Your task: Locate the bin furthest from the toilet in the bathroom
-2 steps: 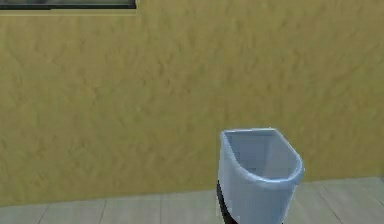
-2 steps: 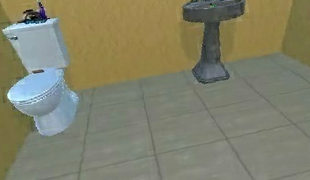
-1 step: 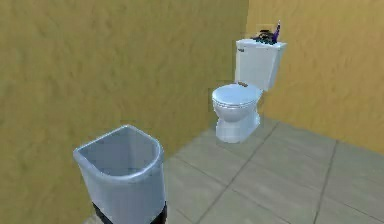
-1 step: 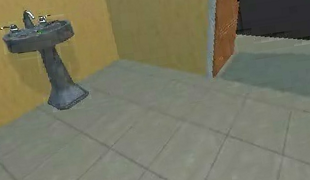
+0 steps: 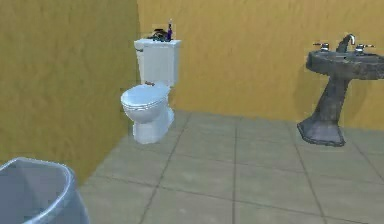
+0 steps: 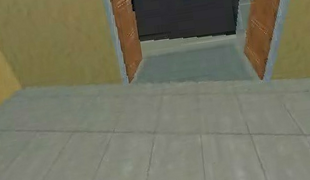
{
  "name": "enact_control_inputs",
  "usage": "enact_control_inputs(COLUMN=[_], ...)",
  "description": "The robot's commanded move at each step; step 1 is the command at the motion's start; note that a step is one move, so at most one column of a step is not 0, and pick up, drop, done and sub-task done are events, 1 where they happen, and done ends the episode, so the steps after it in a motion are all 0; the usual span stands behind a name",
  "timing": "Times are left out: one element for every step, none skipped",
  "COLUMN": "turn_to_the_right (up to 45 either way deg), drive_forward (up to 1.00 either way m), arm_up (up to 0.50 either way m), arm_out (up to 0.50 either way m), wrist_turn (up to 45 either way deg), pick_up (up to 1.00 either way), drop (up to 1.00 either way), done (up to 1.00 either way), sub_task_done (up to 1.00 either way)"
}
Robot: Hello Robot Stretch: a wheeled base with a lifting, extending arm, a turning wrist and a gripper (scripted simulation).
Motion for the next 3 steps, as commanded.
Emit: enact_control_inputs(turn_to_the_right=[0.0, -27.0, 0.0], drive_forward=[0.95, 0.00, 0.15], arm_up=[0.00, 0.00, 0.00], arm_out=[0.00, 0.00, 0.00], wrist_turn=[0.0, 0.0, 0.0], pick_up=[0.00, 0.00, 0.00], drop=[0.00, 0.00, 0.00], done=[0.00, 0.00, 0.00], sub_task_done=[0.00, 0.00, 0.00])
